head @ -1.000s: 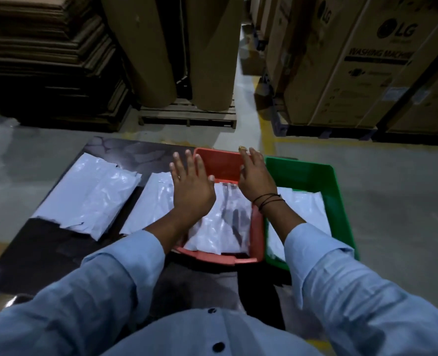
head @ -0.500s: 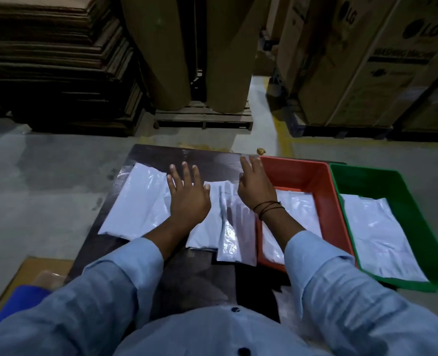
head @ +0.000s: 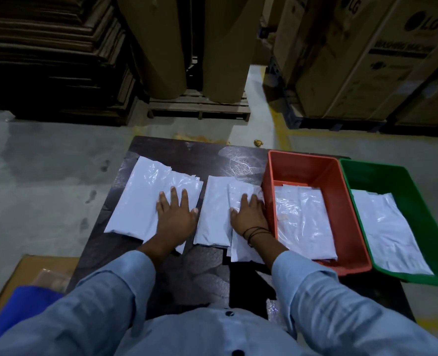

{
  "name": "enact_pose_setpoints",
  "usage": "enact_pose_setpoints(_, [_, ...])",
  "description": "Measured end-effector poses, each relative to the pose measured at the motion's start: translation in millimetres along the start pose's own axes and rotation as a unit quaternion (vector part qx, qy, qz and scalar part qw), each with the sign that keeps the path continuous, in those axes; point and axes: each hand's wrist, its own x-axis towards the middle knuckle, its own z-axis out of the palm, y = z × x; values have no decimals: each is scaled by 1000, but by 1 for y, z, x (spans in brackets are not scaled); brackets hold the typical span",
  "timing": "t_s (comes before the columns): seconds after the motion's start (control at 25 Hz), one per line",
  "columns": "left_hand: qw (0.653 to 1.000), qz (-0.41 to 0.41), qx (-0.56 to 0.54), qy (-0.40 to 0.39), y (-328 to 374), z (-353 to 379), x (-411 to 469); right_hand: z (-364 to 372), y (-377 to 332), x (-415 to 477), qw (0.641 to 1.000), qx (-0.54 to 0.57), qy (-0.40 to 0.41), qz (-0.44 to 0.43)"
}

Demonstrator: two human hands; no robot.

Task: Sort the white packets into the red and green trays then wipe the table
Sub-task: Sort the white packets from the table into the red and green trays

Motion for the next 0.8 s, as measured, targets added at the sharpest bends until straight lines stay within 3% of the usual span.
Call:
enact_pose_setpoints(0.2, [1000, 18, 4, -21, -11, 9, -11, 16, 1, -8, 997, -41, -51, -38])
enact_pose_setpoints(0.52, [999, 26, -14, -13, -19, 11, -16, -4, -8, -7, 998, -54, 6, -30])
enact_pose_setpoints(0.8, [1000, 6, -12, 26, -15, 13, -18, -45, -23, 1, 990, -35, 107, -81])
